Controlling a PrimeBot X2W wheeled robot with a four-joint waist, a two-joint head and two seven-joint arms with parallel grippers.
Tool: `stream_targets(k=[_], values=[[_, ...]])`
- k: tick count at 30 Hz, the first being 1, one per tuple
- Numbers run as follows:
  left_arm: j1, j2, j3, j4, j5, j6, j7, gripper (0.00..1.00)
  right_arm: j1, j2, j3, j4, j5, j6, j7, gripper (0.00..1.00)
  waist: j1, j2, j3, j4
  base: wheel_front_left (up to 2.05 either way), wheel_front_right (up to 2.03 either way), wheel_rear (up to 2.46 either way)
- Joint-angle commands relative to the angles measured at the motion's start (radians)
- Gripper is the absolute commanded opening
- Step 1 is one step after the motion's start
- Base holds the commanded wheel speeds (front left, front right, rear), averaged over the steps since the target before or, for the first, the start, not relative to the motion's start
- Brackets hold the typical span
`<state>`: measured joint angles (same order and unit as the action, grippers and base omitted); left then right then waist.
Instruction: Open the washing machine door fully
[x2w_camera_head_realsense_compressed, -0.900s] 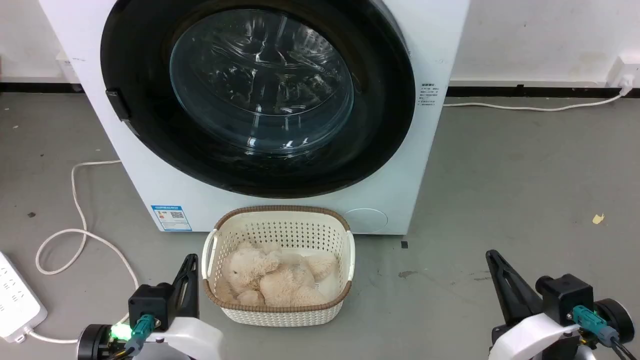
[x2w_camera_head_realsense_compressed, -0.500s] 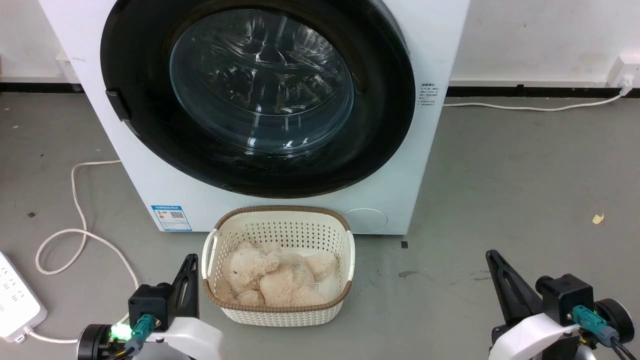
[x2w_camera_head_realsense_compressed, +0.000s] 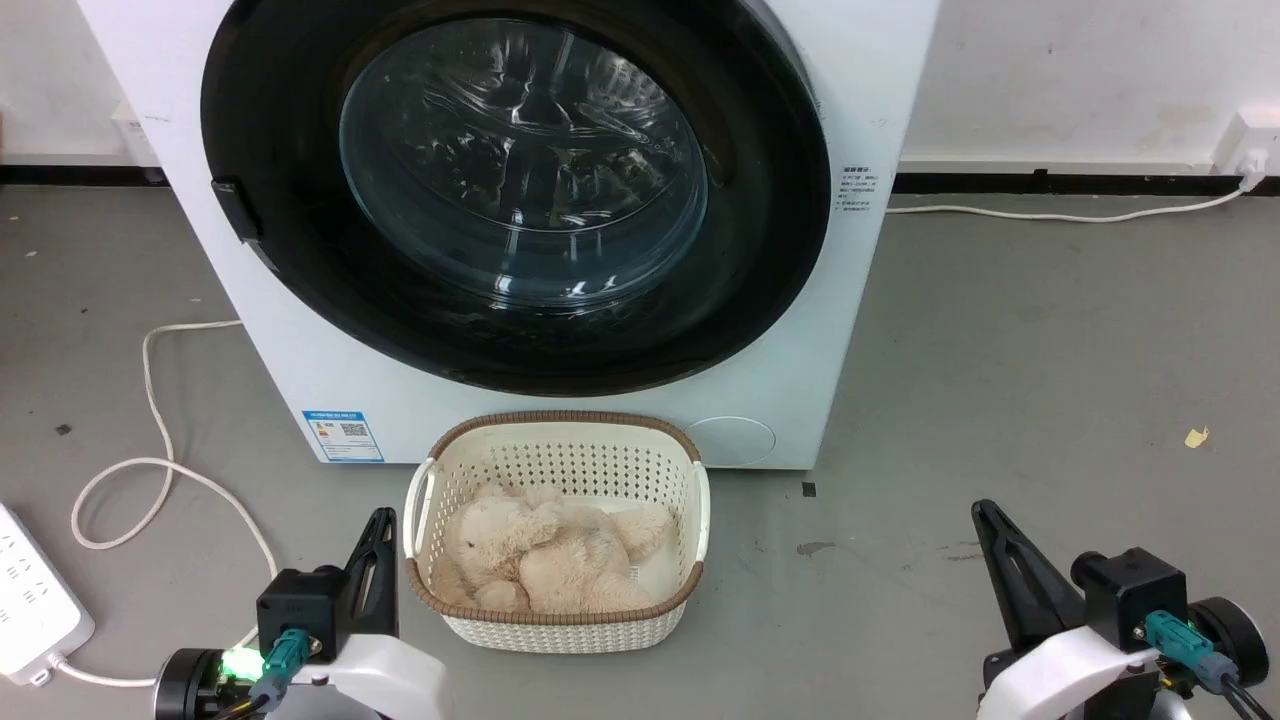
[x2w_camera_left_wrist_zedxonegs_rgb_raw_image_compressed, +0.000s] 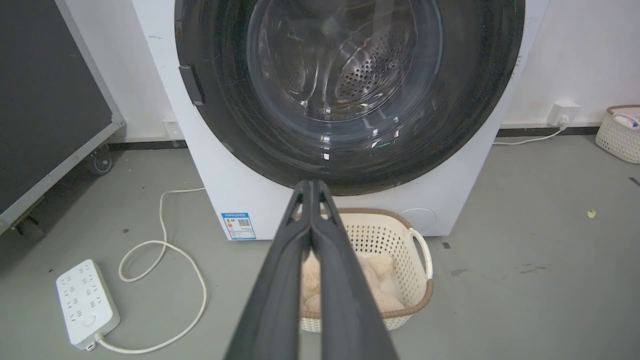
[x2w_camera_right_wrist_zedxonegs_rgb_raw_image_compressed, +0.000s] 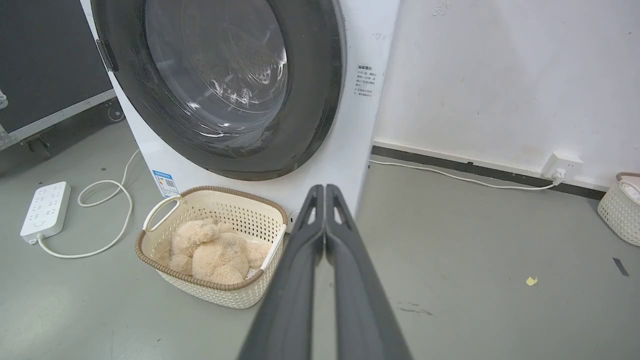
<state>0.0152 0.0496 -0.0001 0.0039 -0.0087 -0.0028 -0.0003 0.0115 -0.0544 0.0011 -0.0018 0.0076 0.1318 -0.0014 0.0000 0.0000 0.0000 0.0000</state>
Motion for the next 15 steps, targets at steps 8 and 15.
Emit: stream_targets(k=[8, 15], values=[[0.0, 0.0, 0.0, 0.001, -0.002, 0.0, 0.0, 1.0, 0.001, 0.0, 0.001, 0.0, 0.001, 0.0, -0.001, 1.0, 0.0, 0.0, 0.0, 0.0, 0.0, 0.0, 0.0], [0.0, 0.0, -0.006, 0.0, -0.004, 0.003, -0.014, 1.0, 0.002, 0.0, -0.002, -0.002, 0.005, 0.0, -0.014, 1.0, 0.0, 0.0, 0.003, 0.0, 0.0, 0.0, 0.0]])
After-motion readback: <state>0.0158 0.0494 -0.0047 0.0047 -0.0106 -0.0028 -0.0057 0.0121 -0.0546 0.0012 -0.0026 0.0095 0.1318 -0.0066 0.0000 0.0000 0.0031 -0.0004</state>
